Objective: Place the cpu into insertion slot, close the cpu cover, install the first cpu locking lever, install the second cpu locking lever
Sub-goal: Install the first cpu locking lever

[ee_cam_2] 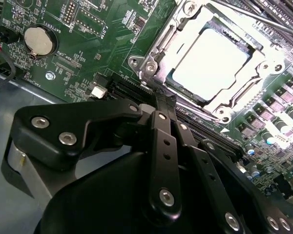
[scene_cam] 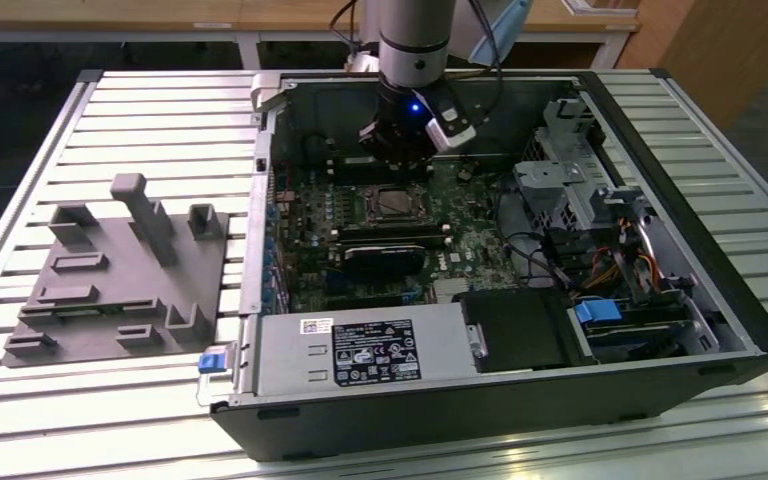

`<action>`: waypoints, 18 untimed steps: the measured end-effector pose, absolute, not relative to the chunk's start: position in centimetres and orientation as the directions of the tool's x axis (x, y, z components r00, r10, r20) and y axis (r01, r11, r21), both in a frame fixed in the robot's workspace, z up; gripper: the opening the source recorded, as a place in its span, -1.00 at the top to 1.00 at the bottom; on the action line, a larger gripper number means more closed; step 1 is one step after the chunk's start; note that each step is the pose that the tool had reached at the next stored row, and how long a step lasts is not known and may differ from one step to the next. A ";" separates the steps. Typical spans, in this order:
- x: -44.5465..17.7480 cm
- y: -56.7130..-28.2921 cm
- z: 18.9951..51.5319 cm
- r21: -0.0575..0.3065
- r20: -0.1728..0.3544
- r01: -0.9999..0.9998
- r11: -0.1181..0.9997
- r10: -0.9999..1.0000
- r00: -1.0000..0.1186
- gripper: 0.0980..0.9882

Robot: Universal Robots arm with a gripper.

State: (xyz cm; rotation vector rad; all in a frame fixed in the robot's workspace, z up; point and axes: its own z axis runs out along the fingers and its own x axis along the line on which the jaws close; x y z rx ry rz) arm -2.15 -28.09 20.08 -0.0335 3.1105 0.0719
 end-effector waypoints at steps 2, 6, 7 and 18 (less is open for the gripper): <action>-2.1 -28.1 20.0 0.045 -0.031 -0.022 0.999 -0.021 -0.999 0.97; -2.2 -28.1 19.9 0.040 -0.030 -0.022 0.999 -0.021 -0.999 0.97; -2.2 -28.1 19.9 0.040 -0.030 -0.022 0.999 -0.021 -0.999 0.97; -2.2 -28.1 19.9 0.029 -0.030 -0.022 0.999 -0.021 -0.999 0.97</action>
